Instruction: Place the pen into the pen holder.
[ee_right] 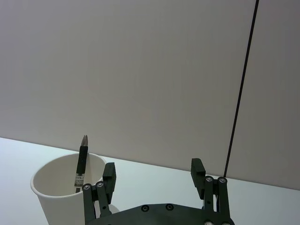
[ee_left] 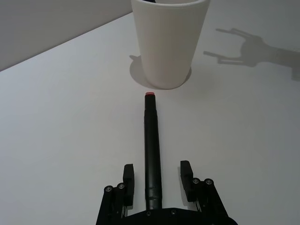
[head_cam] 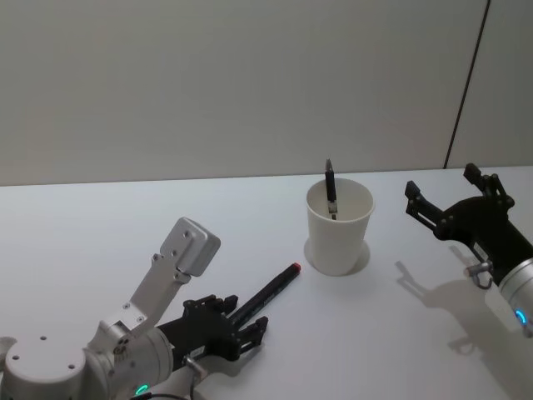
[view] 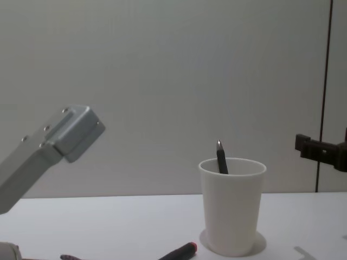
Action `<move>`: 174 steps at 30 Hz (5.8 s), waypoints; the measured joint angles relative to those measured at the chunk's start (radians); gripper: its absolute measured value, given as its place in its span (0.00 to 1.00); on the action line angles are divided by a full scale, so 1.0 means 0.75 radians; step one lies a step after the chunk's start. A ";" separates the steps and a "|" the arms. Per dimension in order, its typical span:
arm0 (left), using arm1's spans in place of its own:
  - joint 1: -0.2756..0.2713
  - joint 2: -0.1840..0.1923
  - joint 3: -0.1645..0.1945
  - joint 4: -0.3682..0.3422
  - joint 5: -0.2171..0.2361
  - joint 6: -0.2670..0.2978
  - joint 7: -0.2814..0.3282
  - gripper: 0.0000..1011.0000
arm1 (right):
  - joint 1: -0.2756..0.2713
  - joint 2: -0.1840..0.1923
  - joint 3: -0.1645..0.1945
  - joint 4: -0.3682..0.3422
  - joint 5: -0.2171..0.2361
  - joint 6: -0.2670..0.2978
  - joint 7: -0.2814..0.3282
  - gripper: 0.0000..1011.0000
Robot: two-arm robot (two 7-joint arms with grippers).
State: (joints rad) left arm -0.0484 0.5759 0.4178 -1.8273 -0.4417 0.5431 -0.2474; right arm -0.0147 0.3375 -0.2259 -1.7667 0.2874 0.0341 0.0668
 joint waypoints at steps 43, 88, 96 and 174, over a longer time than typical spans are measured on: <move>0.024 0.017 -0.021 -0.009 -0.083 -0.121 -0.020 0.17 | 0.000 0.000 0.000 0.000 0.000 0.000 0.000 0.99; 0.063 0.030 -0.130 -0.062 -0.284 -0.755 -0.034 0.17 | 0.000 0.000 0.000 0.000 0.000 0.000 0.000 0.99; 0.016 -0.016 -0.111 -0.043 -0.218 -0.754 -0.113 0.17 | 0.000 0.000 0.000 0.000 0.000 0.000 0.000 0.99; -0.066 -0.144 -0.018 0.003 0.134 -0.819 -0.258 0.17 | -0.070 0.124 0.092 -0.131 0.286 0.096 0.153 0.99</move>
State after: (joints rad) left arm -0.0982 0.4677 0.4041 -1.8251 -0.3412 -0.0712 -0.4407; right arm -0.0672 0.4306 -0.1566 -1.8652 0.5021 0.1058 0.1819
